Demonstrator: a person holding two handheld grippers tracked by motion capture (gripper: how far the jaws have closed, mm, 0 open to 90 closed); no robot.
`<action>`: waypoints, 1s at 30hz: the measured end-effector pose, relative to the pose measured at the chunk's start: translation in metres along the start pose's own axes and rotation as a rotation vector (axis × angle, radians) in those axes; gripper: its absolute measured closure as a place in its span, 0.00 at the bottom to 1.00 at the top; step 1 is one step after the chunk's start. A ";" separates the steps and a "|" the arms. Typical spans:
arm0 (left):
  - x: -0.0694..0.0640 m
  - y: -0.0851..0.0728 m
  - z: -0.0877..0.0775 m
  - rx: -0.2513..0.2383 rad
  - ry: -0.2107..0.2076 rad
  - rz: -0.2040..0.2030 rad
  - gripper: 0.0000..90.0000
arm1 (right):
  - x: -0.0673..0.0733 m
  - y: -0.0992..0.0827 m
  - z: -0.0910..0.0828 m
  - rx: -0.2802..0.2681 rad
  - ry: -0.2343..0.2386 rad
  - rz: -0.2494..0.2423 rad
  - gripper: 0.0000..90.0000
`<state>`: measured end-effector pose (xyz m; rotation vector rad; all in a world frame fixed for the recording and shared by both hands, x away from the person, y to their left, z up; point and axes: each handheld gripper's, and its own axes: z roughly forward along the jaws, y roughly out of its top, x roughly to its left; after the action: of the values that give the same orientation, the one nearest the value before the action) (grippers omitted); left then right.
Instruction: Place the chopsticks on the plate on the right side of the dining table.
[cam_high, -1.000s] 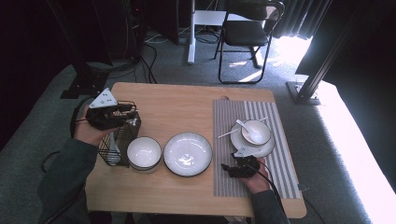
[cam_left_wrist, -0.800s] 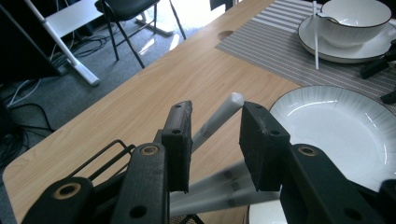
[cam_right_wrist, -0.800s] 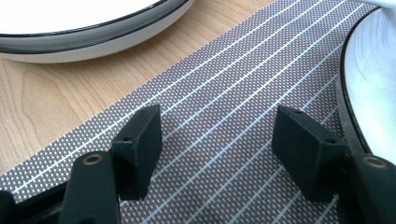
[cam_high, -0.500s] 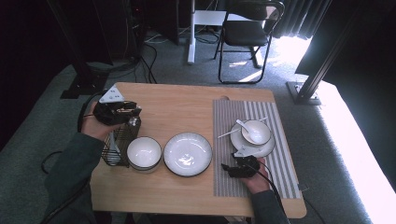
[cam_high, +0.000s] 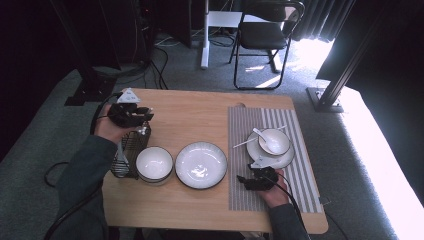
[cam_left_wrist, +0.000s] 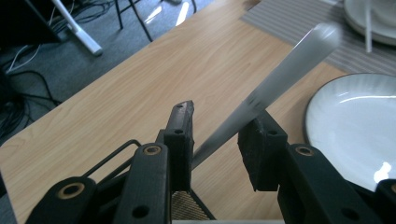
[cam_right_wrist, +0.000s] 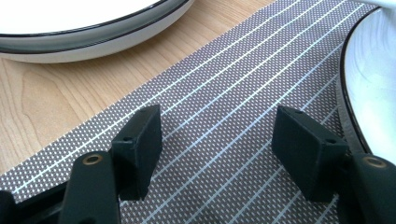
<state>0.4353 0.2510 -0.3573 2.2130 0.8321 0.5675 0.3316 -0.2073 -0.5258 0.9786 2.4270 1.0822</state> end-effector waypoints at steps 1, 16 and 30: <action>0.002 0.000 0.002 0.007 0.001 -0.002 0.74 | 0.000 0.000 0.000 0.000 0.000 0.000 0.36; 0.015 -0.006 0.024 0.135 0.040 -0.052 0.77 | 0.000 0.000 0.000 0.000 0.000 0.000 0.36; 0.014 -0.008 0.026 0.166 0.086 -0.019 0.85 | 0.000 0.000 0.000 0.000 0.000 -0.001 0.36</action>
<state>0.4574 0.2539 -0.3779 2.3412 0.9748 0.6078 0.3316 -0.2073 -0.5258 0.9774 2.4273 1.0813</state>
